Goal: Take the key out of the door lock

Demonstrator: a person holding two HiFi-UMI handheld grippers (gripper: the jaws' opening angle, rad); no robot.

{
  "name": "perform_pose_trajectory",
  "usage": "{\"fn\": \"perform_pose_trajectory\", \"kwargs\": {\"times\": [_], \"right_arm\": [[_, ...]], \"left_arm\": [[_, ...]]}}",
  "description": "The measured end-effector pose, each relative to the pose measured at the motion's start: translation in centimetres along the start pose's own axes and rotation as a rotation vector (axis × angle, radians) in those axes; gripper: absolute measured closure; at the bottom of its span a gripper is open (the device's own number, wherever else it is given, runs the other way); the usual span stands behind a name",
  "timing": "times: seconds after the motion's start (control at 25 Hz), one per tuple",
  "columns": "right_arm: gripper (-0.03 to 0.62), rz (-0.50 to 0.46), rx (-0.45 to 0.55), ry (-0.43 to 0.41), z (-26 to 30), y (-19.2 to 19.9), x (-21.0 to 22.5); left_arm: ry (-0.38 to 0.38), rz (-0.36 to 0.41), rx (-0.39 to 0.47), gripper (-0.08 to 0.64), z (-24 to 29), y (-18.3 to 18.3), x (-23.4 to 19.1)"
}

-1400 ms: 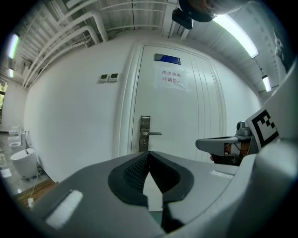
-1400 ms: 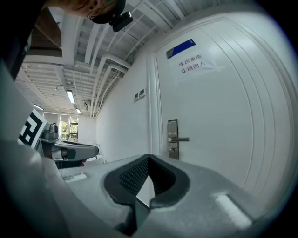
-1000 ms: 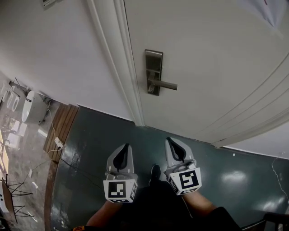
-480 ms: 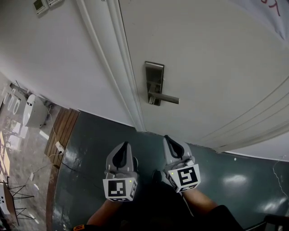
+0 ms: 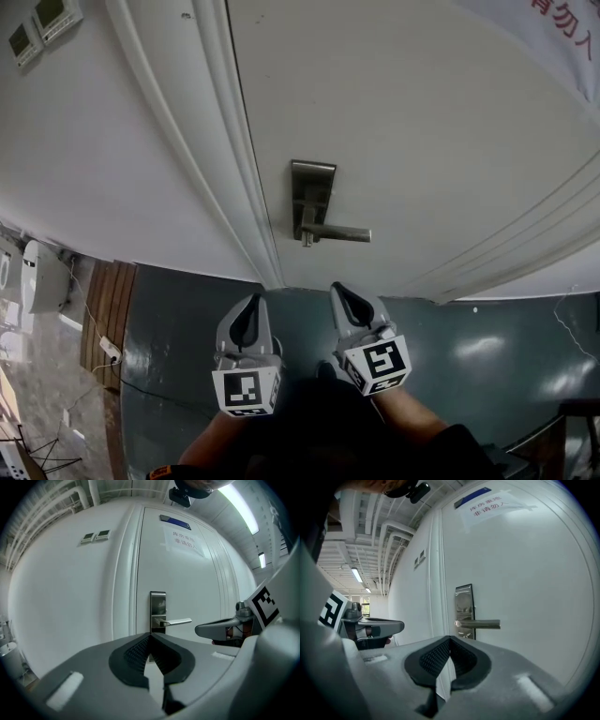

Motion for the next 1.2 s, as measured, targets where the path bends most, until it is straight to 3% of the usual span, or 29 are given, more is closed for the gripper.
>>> {"fn": "perform_pose_trajectory", "kwargs": {"times": [0.2, 0.52, 0.6, 0.72, 1.0, 1.2], "right_arm": [[0.6, 0.063, -0.033, 0.086, 2.9, 0.3, -0.1], [0.6, 0.273, -0.075, 0.145, 7.0, 1.7, 0.5], [0.544, 0.327, -0.081, 0.144, 7.8, 2.1, 0.6], [0.54, 0.403, -0.082, 0.149, 8.5, 2.8, 0.9], [0.511, 0.735, -0.032, 0.101, 10.2, 4.8, 3.0], [0.511, 0.921, -0.019, 0.009, 11.5, 5.7, 3.7]], "left_arm": [[0.097, 0.04, -0.011, 0.541, 2.8, 0.6, -3.0], [0.218, 0.081, -0.042, 0.541, 6.5, 1.8, -6.8], [0.232, 0.093, -0.049, 0.541, 7.2, 2.2, -7.3], [0.249, 0.116, -0.057, 0.541, 7.9, 2.7, -7.5], [0.286, 0.14, -0.105, 0.541, 10.0, 4.6, -6.8], [0.277, 0.139, -0.122, 0.541, 11.1, 4.8, -6.3]]}}
Point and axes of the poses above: the fingertips, and each gripper's own axes: z forward along the fingers, x to its right, y out of its underside, the point moved 6 cm from there along -z, backward along the fingers, and after that the axes turned 1 degree about -z, right-handed, at the moved point
